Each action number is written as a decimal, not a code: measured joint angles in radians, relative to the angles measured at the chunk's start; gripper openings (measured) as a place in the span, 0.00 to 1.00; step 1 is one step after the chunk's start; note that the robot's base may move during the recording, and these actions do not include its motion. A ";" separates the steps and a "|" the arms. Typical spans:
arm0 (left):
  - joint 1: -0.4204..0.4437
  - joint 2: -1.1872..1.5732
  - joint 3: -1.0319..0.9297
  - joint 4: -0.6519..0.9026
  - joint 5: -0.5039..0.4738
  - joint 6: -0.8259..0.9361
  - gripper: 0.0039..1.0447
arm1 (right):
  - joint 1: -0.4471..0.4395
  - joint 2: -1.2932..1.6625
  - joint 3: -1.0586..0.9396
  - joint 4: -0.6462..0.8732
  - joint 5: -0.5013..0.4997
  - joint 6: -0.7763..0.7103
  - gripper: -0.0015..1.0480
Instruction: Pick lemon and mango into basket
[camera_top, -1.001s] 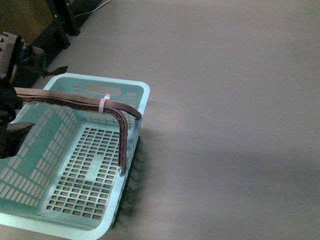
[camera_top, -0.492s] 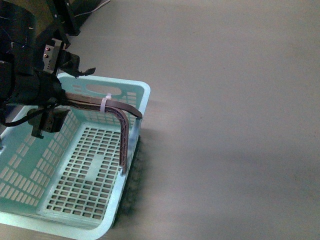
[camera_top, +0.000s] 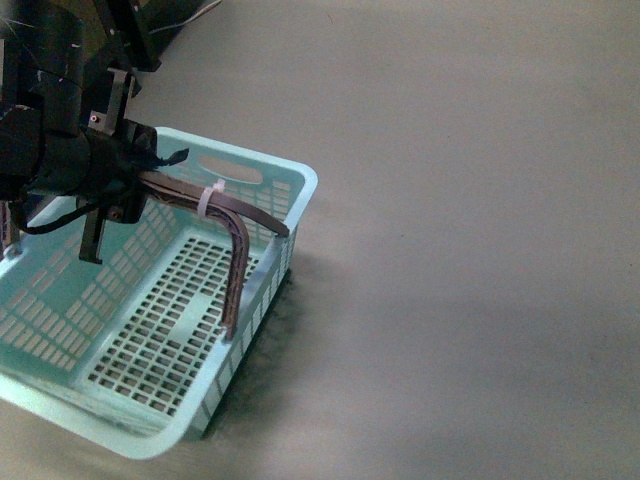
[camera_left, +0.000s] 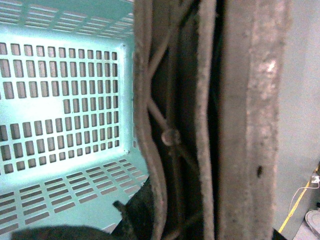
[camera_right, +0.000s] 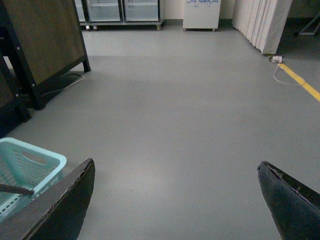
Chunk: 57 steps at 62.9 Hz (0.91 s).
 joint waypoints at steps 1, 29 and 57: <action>-0.002 -0.002 -0.001 0.000 0.000 0.000 0.14 | 0.000 0.000 0.000 0.000 0.000 0.000 0.92; -0.027 -0.523 -0.253 -0.134 0.008 -0.027 0.14 | 0.000 0.000 0.000 0.000 0.000 0.000 0.92; -0.008 -1.139 -0.300 -0.607 -0.047 -0.062 0.13 | 0.000 0.000 0.000 0.000 0.000 0.000 0.92</action>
